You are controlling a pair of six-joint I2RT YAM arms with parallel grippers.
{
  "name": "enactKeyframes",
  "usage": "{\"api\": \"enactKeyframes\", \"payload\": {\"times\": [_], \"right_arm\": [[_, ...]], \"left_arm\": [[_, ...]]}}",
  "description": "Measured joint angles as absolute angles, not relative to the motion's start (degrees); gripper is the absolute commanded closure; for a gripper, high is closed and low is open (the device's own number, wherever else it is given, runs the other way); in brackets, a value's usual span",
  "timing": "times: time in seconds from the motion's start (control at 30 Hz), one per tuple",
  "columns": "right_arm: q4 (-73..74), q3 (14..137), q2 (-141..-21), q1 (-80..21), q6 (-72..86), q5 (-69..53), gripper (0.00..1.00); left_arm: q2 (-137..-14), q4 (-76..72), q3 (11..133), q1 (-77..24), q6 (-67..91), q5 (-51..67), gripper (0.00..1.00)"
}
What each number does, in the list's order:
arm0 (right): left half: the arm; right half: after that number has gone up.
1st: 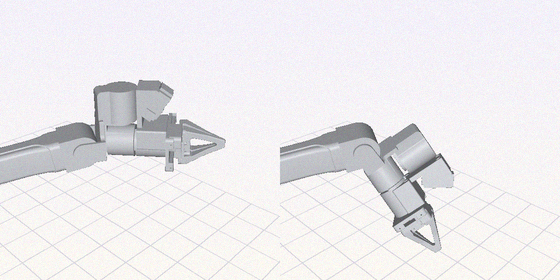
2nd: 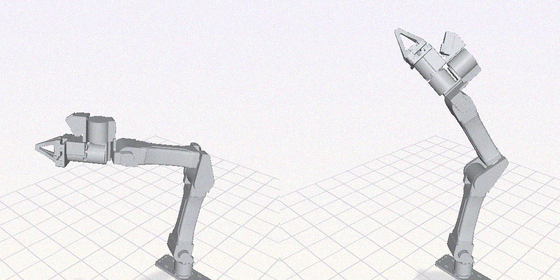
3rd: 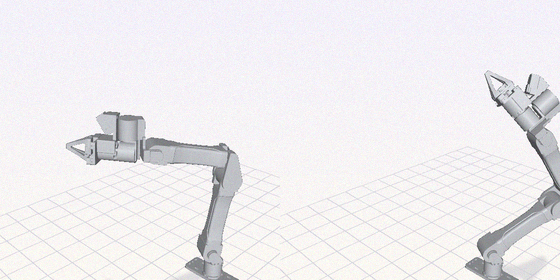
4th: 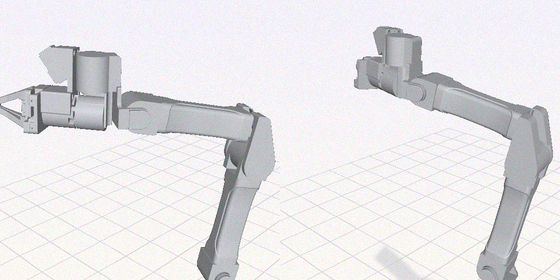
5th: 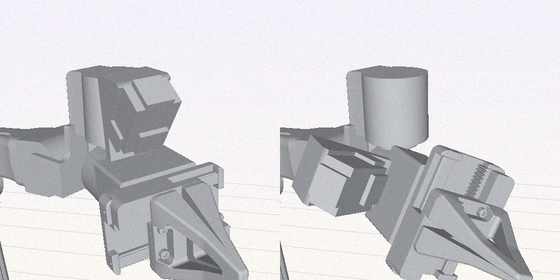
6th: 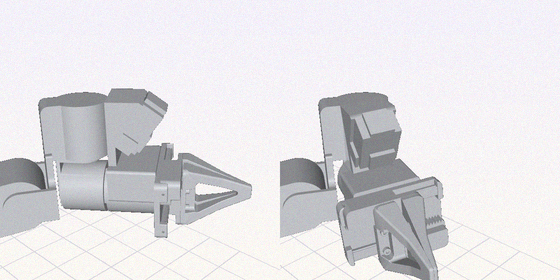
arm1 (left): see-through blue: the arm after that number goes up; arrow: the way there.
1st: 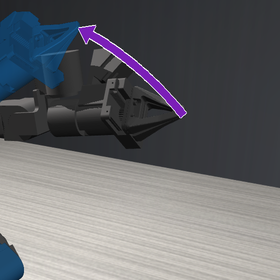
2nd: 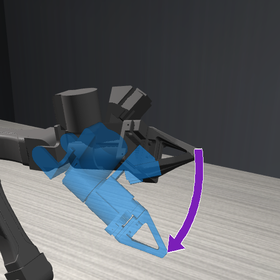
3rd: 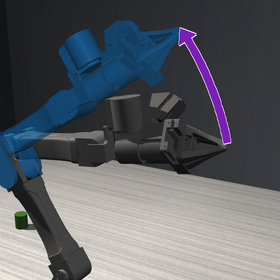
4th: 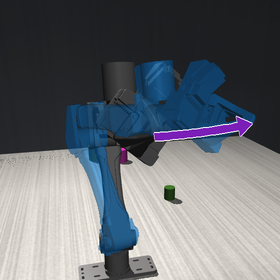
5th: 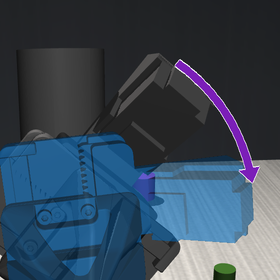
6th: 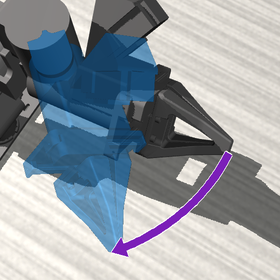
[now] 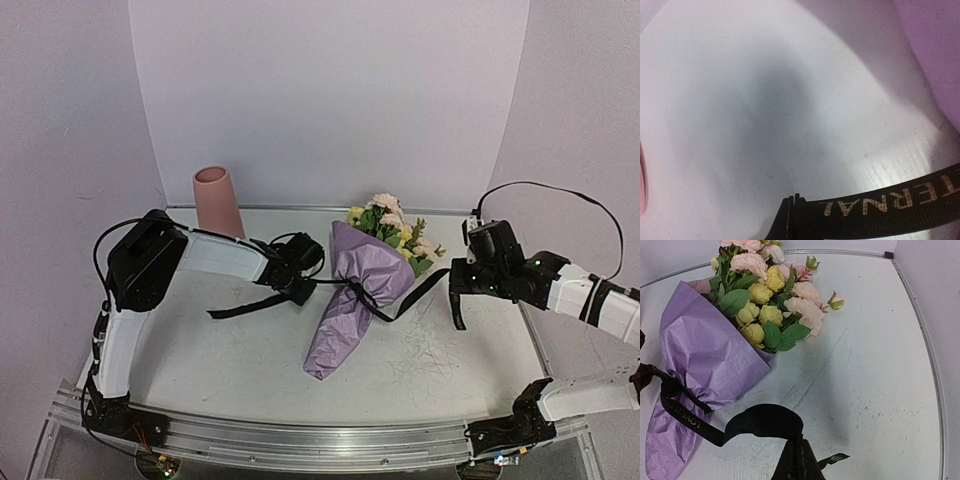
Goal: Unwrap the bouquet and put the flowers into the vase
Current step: Untie the ribbon from the wrapping paper.
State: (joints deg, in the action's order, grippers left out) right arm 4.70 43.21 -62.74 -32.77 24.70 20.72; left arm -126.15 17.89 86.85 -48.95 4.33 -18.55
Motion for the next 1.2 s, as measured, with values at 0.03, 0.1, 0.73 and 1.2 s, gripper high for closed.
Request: {"api": "enactKeyframes", "payload": {"times": [0.03, 0.1, 0.73, 1.2], "right_arm": [[4.81, 43.27, -62.72, -32.77, 25.07, 21.51, 1.0], [5.74, 43.77, -62.67, -32.77, 25.88, 23.66, 1.0], [13.87, 44.48, -51.33, -32.75, 37.13, 38.96, 0.95], [14.92, 43.59, -56.16, -32.75, 38.66, 35.09, 0.14]], "left_arm": [[-125.24, 18.01, 85.57, -48.95, 5.48, -19.48, 1.0], [-123.04, 18.25, 83.17, -48.95, 7.29, -21.17, 1.0], [-103.05, 19.62, 71.12, -48.84, 21.49, -28.21, 1.0], [-99.61, 19.64, 68.84, -48.82, 24.11, -27.98, 0.33]]}}
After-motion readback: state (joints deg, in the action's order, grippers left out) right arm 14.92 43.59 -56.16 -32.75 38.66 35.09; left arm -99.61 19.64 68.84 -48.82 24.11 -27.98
